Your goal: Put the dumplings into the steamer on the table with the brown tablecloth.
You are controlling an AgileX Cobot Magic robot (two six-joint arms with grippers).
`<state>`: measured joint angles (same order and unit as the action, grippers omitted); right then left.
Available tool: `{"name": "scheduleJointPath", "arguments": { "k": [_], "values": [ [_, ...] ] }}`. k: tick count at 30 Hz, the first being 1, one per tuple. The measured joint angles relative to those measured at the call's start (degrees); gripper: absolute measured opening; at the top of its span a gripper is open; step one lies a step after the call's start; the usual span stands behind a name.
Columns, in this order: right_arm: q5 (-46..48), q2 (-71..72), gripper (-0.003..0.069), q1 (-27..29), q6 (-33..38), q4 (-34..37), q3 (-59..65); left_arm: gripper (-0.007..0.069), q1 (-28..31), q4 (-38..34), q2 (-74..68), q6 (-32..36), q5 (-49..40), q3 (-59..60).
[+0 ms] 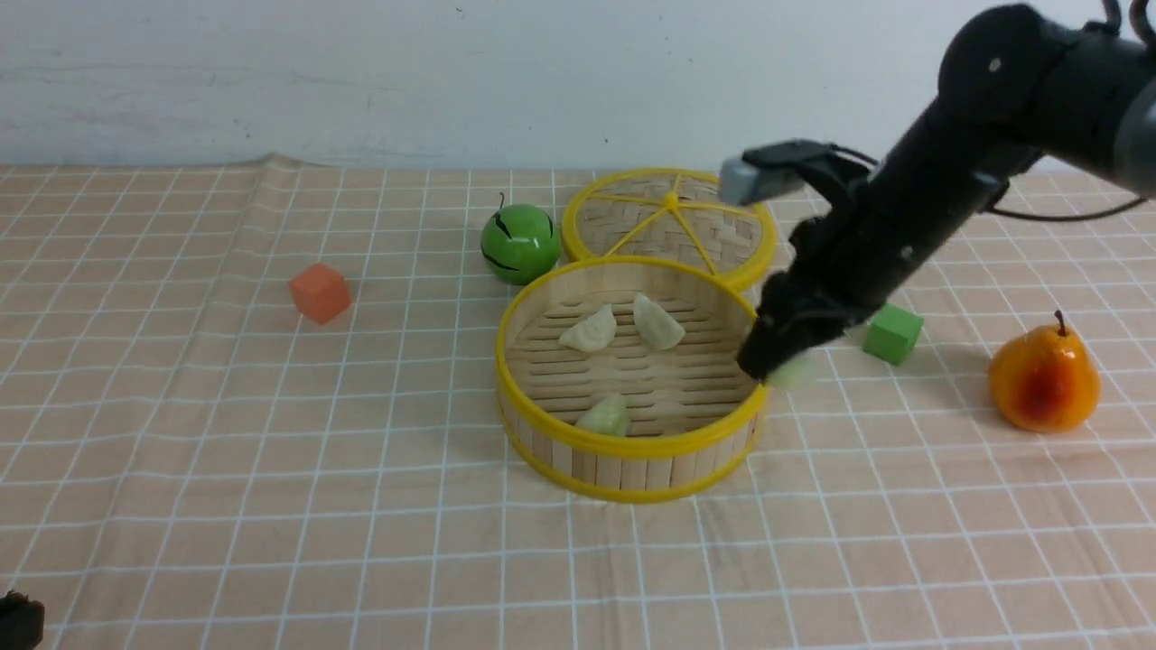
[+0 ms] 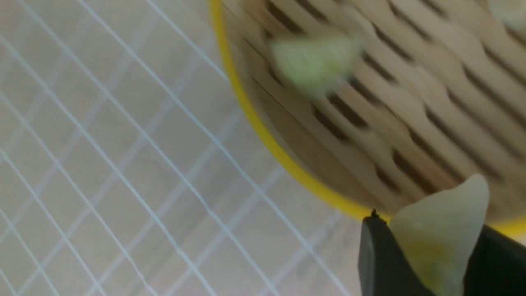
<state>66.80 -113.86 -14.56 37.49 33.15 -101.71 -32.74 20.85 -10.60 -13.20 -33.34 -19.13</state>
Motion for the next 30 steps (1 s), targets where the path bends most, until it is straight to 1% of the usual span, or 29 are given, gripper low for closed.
{"name": "scheduleJointPath", "arguments": {
  "k": [3,4,6,8,10,11,12,13,15,17,19,20,21,23,24,25,26,27,28,29,30],
  "values": [
    [-7.42,-2.08,0.021,-1.76,9.32,5.51,-0.45,-0.0013,0.0,0.0,0.0,0.0,0.0,0.0],
    [-7.87,-2.32,0.021,-1.87,9.71,5.75,-0.45,-0.0013,0.0,0.0,0.0,0.0,0.0,0.0],
    [-12.2,-5.48,0.021,-2.84,11.66,5.81,-0.45,-0.0013,0.0,0.0,0.0,0.0,0.0,0.0],
    [-14.15,-8.44,0.0211,-3.01,11.29,5.14,-0.39,-0.0013,0.0,0.0,0.0,0.0,0.0,0.0],
    [-14.79,-9.85,0.023,-3.01,10.38,4.37,-0.34,-0.0013,0.0,0.0,0.0,0.0,0.0,0.0],
    [-14.95,-10.99,0.0269,-3.01,8.7,3.21,-0.34,-0.0013,0.0,0.0,0.0,0.0,0.0,0.0],
    [-14.95,-11.25,0.0283,-3.01,8.13,2.82,-0.34,-0.0013,0.0,0.0,0.0,0.0,0.0,0.0],
    [-15.2,-11.67,0.0353,-3.01,5.91,1.38,-0.34,-0.0012,0.0,0.0,0.0,0.0,0.0,0.0],
    [-15.12,-11.73,0.0461,-3.01,2.49,-0.62,-0.78,-0.0011,0.0,0.0,0.0,0.0,0.0,0.0],
    [-13.9,-11.45,0.0519,-2.93,0.08,-1.42,-2.06,-0.0011,0.0,0.0,0.0,0.0,0.0,0.0],
    [-11.02,-10.65,0.0555,-2.82,-3.04,-2.49,-4.3,-0.0011,0.0,0.0,0.0,0.0,0.0,0.0],
    [-8.72,-9.83,0.0566,-2.77,-5.67,-3.47,-6.25,-0.0011,0.0,0.0,0.0,0.0,0.0,0.0],
    [-5.07,-8.12,0.057,-2.61,-9.97,-5.28,-9.23,-0.0011,0.0,0.0,0.0,0.0,0.0,0.0],
    [-0.07,-5.26,0.0555,-2.21,-15.99,-9.26,-15.39,-0.0011,0.0,0.0,0.0,0.0,0.0,0.0],
    [1.81,-3.4,0.0535,-1.93,-19.02,-12.9,-18.67,-0.0011,0.0,0.0,0.0,0.0,0.0,0.0],
    [2.07,-3.03,0.053,-1.84,-19.57,-12.9,-18.67,-0.0011,0.0,0.0,0.0,0.0,0.0,0.0],
    [2.99,-0.04,0.0487,-1.29,-23.15,-17.92,-23.22,-0.0011,0.0,0.0,0.0,0.0,0.0,0.0],
    [3.23,3.0,0.044,-0.64,-25.79,-22.96,-25.22,-0.0009,0.0,0.0,0.0,0.0,0.0,0.0],
    [3.3,3.52,0.044,-0.52,-26.2,-23.64,-25.43,-0.0009,0.0,0.0,0.0,0.0,0.0,0.0],
    [3.86,8.34,0.0344,0.59,-29.18,-28.73,-26.2,-0.0006,0.0,0.0,0.0,0.0,0.0,0.0],
    [4.35,10.98,0.0289,1.32,-30.49,-31.47,-26.08,-0.0006,0.0,0.0,0.0,0.0,0.0,0.0]
  ]
}}
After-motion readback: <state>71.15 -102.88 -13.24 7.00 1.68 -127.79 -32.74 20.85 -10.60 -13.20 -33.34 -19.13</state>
